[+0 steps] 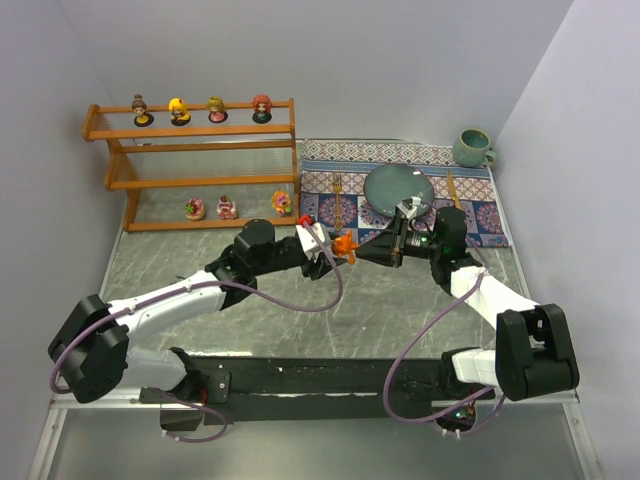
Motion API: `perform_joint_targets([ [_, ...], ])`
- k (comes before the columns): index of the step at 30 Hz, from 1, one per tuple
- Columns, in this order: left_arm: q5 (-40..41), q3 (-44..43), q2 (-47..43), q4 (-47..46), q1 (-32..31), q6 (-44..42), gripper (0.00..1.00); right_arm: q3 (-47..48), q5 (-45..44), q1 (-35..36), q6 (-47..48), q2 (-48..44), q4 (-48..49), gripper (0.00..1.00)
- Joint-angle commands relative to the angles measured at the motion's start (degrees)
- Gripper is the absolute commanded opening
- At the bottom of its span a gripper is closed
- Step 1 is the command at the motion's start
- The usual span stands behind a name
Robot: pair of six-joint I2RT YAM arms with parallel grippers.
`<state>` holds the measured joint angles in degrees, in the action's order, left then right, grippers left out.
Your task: Place and organize the plastic toys onto the shelf
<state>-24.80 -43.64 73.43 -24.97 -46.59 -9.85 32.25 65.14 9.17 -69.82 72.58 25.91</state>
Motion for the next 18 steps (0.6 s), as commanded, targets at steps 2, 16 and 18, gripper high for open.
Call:
perform_joint_targets([
  [2,-3.1,-2.9,0.5,-1.8,-0.3,0.4,0.2,0.2,1.7,-0.2,0.0,-0.2,2.7,0.0],
  [16,21.9,0.4,-5.2,2.4,-0.3,16.7,0.01,6.3,-11.2,-0.3,20.0,-6.8,-22.2,0.85],
  [18,29.2,0.6,-6.6,4.1,-0.2,20.2,0.01,7.3,-13.7,-0.3,22.7,-8.8,-24.8,0.88],
])
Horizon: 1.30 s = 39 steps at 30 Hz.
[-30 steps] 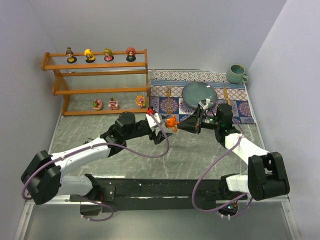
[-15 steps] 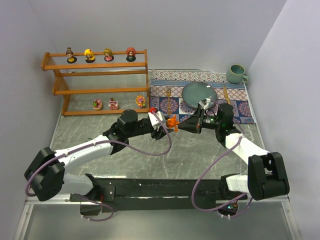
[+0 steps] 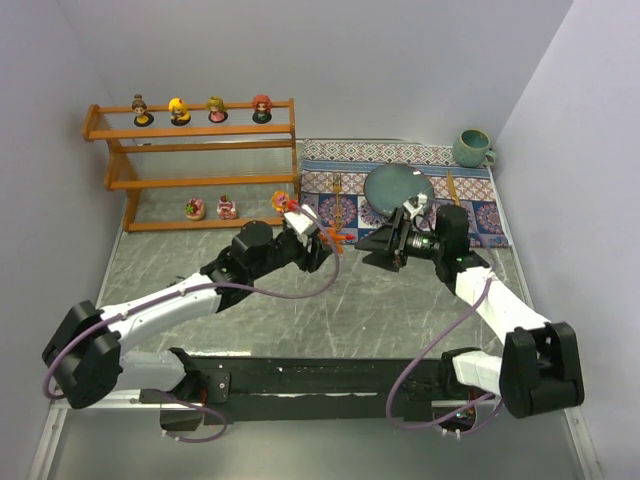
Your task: Place and organize the plastic toys onto the shelf
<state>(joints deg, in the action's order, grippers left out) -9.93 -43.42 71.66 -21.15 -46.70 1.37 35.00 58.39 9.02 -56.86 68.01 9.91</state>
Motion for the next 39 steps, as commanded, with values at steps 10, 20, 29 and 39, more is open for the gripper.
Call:
perform_joint_targets([
  [10,33.2,-4.1,-10.6,18.8,8.8,21.3,0.01,5.5,-18.0,-0.1,21.0,-10.5,-19.1,0.94],
  [20,29.1,-11.2,-13.4,34.0,29.5,23.9,0.01,6.7,-23.8,1.8,26.3,-15.4,-21.6,1.0],
  [29,20.8,-18.2,-8.3,35.9,44.1,18.0,0.01,6.7,-28.2,6.2,30.7,-18.4,-24.9,1.0],
  [39,15.9,-19.7,-2.9,31.5,52.3,20.0,0.02,5.3,-29.5,8.2,31.7,-20.3,-24.6,1.0],
])
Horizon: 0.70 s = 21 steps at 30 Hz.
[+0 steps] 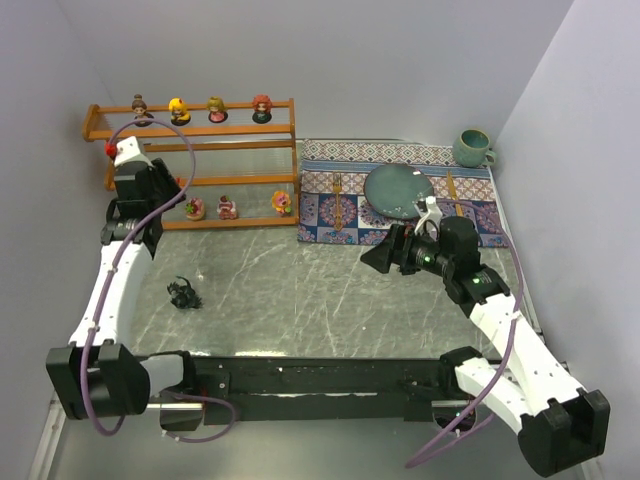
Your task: Place and organize the plastic toys onto the shelf
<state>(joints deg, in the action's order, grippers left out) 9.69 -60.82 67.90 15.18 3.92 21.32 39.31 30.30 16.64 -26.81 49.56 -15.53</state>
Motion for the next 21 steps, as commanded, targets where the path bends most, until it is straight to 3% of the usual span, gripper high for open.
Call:
perform_joint_targets([
  [1,-3.9,-2.5,1.4,-5.1,2.0,-0.1,0.01,1.0,-1.6,0.6,1.8,-2.0,0.8,1.0],
  [21,-4.8,-9.1,12.8,-10.3,4.4,-0.8,0.05,1.2,-4.9,0.7,3.7,-1.6,0.1,1.0],
])
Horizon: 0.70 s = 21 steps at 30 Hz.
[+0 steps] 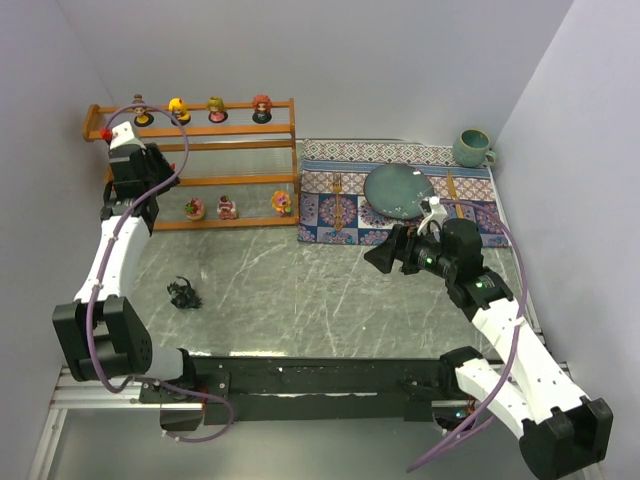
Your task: Place and organize the plastic toys onto the shelf
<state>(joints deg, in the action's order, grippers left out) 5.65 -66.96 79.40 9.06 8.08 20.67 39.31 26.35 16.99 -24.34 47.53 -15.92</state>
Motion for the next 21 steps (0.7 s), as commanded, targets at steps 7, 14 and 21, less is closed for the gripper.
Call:
perform_joint_targets([
  [7,-0.6,-4.0,4.4,-6.7,0.5,1.0,0.06,1.6,-0.2,0.4,1.3,1.6,0.3,1.0],
  [14,0.2,-4.1,6.6,-8.5,0.7,1.0,0.08,1.7,-0.2,0.3,1.7,2.3,0.3,1.0],
  [21,0.5,-5.6,8.8,-8.6,1.0,1.5,0.13,2.2,-0.5,0.3,1.8,3.3,0.0,1.0],
])
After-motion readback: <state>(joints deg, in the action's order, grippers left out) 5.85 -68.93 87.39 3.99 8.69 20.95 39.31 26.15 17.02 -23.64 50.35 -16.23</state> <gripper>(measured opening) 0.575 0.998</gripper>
